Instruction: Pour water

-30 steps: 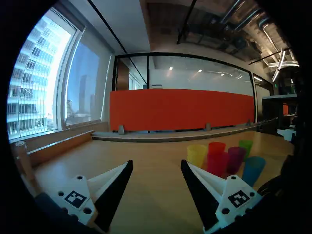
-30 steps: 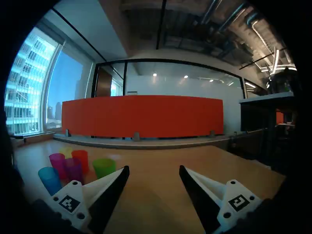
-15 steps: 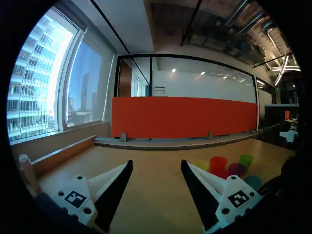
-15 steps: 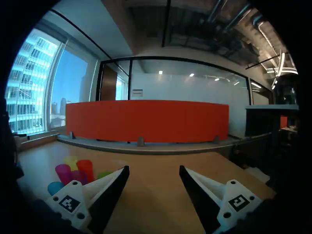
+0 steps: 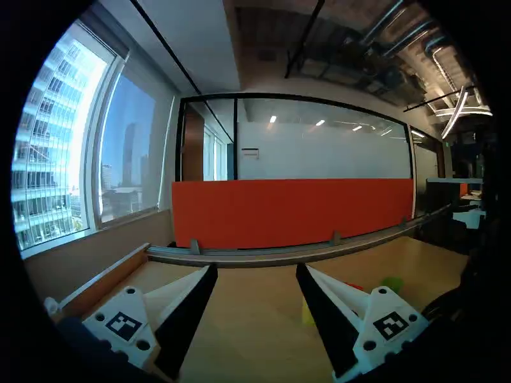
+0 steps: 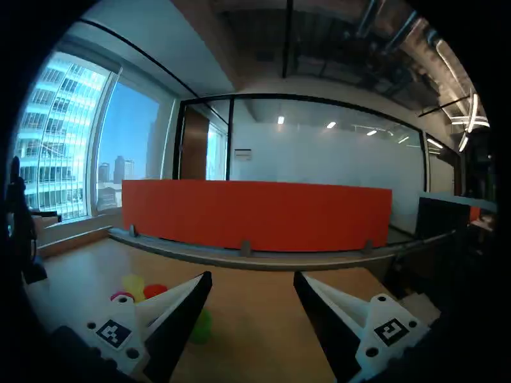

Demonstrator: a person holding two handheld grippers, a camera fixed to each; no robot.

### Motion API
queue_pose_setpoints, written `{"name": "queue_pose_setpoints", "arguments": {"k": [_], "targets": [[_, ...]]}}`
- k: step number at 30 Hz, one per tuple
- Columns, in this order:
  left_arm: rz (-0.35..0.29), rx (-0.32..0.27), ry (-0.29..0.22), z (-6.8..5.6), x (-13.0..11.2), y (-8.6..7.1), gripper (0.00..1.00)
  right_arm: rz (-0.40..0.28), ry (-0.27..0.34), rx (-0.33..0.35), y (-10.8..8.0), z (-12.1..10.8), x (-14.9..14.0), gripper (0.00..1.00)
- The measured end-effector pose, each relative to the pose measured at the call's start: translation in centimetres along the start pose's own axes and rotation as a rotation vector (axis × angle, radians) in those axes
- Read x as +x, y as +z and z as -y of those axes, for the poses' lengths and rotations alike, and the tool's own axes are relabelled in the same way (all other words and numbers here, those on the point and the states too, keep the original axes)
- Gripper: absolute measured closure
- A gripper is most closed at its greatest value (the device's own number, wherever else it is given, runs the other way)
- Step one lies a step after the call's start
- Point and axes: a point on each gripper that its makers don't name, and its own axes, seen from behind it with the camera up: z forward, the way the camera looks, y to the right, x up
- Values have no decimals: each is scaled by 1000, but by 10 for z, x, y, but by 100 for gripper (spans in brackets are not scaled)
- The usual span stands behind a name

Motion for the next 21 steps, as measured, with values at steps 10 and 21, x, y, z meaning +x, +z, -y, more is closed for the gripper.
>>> {"name": "queue_pose_setpoints", "arguments": {"k": [10, 21], "targets": [[-10, -72, -5, -11, 50, 4, 9, -22, -3, 44, -2, 5, 43, 1], [16, -131, -18, -12, 53, 8, 9, 3, 4, 132, 1, 18, 40, 1]]}}
